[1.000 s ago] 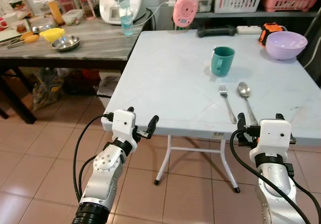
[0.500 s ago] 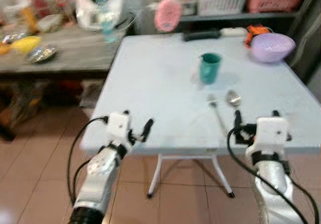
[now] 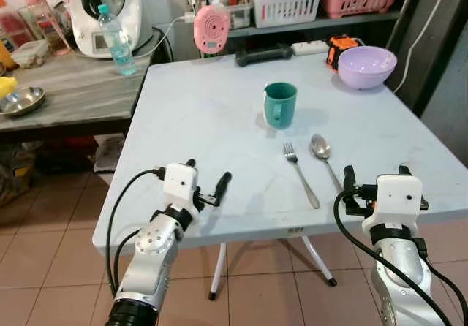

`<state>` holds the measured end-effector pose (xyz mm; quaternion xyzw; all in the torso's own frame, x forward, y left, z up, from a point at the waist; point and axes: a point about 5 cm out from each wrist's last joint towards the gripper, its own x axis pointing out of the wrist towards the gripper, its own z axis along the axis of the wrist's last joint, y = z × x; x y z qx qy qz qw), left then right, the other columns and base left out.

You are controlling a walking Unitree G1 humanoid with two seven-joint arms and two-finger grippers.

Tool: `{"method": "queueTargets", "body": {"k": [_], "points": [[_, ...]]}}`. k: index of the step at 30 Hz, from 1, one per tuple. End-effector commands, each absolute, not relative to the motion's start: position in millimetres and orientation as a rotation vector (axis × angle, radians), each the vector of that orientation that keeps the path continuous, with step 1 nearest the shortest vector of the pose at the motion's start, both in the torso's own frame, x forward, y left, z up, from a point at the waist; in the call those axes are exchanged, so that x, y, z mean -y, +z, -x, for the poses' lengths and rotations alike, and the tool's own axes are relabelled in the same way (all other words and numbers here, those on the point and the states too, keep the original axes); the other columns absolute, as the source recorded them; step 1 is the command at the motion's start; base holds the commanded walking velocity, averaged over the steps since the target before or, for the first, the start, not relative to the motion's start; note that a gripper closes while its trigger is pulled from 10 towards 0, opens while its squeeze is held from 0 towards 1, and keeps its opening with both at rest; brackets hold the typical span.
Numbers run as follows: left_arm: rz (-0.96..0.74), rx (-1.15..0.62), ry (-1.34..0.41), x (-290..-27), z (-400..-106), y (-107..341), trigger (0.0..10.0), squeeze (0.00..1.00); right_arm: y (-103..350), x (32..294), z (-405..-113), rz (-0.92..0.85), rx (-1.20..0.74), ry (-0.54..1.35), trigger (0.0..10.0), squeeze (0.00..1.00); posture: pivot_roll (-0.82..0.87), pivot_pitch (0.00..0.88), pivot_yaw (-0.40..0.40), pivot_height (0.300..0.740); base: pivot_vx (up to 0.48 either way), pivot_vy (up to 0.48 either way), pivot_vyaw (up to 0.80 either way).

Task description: Setting the table

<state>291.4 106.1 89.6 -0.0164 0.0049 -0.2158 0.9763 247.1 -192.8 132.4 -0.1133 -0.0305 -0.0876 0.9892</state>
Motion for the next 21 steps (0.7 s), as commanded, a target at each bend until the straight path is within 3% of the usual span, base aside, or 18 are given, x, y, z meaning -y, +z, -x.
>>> {"method": "queueTargets", "body": {"k": [1,9,21], "points": [[0.009,-0.027,-0.421,-115,-289,88,10.0,0.0,129,186,-248,0.215,0.042,-0.135,10.0,0.0,-0.19,0.033,0.091,0.74,0.0,0.0,0.0],[-0.056,-0.075,-0.418,-144,-269,76,10.0,0.0,126,165,-251,0.192,0.032,-0.013,10.0,0.0,-0.18,0.044,0.099,0.74,0.0,0.0,0.0],[-0.064,-0.093,-0.631,-135,-261,80,10.0,0.0,122,156,-270,0.079,-0.068,0.033,10.0,0.0,-0.17,0.065,0.101,0.74,0.0,0.0,0.0]]}}
